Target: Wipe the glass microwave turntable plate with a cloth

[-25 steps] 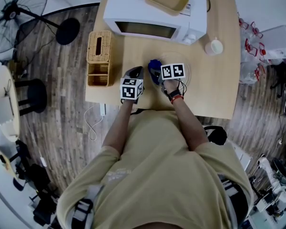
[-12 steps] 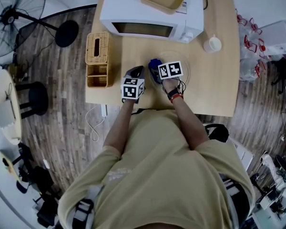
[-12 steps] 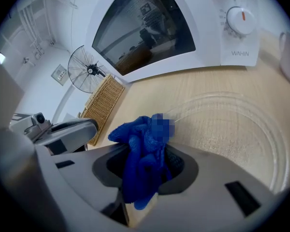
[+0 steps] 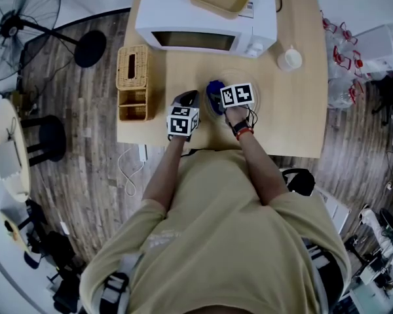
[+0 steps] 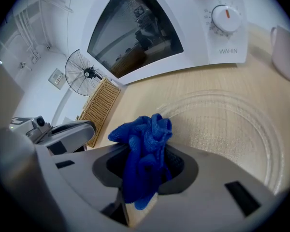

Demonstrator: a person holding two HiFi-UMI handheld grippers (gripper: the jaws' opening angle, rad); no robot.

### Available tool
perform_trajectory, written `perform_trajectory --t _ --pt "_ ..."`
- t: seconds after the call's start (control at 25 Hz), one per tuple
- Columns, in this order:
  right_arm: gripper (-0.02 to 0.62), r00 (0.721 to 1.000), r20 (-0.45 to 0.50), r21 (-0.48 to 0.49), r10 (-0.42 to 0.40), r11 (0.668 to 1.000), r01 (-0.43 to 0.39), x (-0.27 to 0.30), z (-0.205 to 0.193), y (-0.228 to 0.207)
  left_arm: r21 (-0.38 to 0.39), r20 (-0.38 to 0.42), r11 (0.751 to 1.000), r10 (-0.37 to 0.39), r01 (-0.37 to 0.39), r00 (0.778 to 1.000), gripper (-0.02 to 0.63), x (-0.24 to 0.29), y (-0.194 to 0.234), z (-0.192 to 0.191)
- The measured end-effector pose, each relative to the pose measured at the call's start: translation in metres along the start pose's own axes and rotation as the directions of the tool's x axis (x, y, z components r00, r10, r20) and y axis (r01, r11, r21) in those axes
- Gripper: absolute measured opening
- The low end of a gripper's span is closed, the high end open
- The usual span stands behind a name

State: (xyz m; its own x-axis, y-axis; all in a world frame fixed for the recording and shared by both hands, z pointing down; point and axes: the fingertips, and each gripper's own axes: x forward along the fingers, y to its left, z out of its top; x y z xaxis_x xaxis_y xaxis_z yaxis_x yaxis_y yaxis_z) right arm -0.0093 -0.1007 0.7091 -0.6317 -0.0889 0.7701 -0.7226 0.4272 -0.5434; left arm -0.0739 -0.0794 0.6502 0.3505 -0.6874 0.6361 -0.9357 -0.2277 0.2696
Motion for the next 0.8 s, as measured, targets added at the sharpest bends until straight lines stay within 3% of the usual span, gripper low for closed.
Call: perform_trajectory --t 0.8 --pt "0.144 0.998 0.049 0.074 -0.045 0.996 0.041 -0.023 -0.006 -0.030 0.061 -0.013 0.997 -0.055 0.055 0.998 0.018 0.010 -0.022 0.004"
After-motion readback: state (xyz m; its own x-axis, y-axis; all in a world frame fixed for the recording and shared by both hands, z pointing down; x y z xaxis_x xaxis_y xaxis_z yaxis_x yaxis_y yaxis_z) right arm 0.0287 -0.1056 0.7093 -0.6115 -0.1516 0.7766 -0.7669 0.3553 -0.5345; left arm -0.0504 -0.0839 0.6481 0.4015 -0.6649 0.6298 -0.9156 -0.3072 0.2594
